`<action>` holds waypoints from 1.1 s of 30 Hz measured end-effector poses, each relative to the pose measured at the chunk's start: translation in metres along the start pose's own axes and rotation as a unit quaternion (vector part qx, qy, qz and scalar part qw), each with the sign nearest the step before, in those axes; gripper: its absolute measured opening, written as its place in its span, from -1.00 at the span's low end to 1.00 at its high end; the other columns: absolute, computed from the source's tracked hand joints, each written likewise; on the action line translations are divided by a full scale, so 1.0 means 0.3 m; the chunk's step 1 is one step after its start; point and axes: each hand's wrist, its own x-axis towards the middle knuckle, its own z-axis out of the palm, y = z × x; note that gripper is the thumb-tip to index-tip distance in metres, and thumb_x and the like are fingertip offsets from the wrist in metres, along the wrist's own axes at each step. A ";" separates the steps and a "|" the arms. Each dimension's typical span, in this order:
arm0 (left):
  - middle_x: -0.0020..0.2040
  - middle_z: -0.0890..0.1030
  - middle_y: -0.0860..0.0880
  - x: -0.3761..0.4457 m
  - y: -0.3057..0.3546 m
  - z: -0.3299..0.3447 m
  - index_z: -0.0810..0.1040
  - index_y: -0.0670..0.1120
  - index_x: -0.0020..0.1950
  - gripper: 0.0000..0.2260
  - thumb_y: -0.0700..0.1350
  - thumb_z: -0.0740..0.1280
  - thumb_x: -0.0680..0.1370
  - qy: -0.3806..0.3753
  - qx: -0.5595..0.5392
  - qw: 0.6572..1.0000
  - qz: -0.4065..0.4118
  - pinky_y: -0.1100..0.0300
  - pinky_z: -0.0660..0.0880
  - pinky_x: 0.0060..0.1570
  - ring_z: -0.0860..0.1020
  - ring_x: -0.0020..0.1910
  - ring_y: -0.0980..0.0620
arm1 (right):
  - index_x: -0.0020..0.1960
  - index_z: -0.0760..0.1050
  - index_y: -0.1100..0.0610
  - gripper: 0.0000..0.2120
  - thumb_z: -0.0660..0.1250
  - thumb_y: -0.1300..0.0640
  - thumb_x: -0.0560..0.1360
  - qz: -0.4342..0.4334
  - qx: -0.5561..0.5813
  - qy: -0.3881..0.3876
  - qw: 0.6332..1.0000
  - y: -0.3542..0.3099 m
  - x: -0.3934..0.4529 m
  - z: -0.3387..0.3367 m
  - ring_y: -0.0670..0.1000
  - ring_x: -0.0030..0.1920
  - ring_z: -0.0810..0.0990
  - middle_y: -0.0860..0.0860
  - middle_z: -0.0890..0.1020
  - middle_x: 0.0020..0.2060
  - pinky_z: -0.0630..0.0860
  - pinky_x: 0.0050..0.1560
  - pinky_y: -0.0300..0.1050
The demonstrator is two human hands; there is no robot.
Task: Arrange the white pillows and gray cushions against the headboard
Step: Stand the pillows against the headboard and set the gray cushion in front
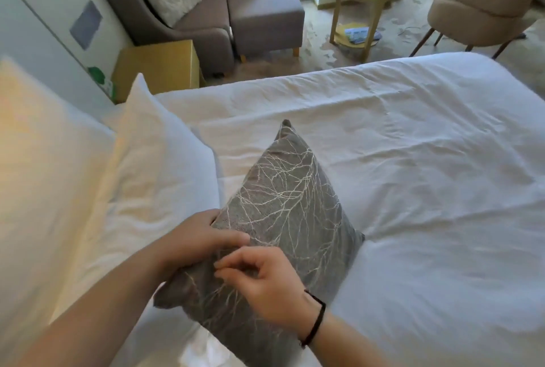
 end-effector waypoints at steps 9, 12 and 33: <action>0.02 0.61 0.43 -0.160 -0.146 0.112 0.51 0.39 0.17 -0.47 0.23 0.55 0.23 0.029 0.060 0.997 0.028 0.30 0.48 0.06 0.56 -0.02 0.43 | 0.44 0.19 -0.29 -0.09 0.43 -0.43 0.17 -0.114 -0.599 -0.199 0.767 -0.108 0.295 -0.362 -0.02 0.53 0.10 -0.17 0.24 0.49 0.03 0.52 0.20; 0.03 0.53 0.55 -0.207 -0.157 0.150 0.34 0.59 0.14 -0.35 0.27 0.53 0.14 0.049 0.096 0.994 0.018 0.44 0.41 0.01 0.49 0.02 0.51 | 0.48 0.09 -0.29 0.07 0.51 -0.41 0.09 -0.111 -0.699 -0.310 0.634 -0.121 0.393 -0.326 0.02 0.56 -0.02 -0.16 0.19 0.52 -0.14 0.50 0.30; -0.13 0.62 0.09 -0.248 -0.102 -0.075 0.48 0.10 0.11 -0.67 0.28 0.23 0.50 0.391 0.247 0.883 -0.075 0.09 0.49 -0.21 0.59 -0.15 -0.03 | 0.04 0.57 -0.08 -0.81 0.28 0.13 0.50 -0.229 -0.613 -0.187 0.732 -0.414 0.645 0.085 0.00 0.13 0.48 -0.10 0.55 0.07 0.37 0.27 0.12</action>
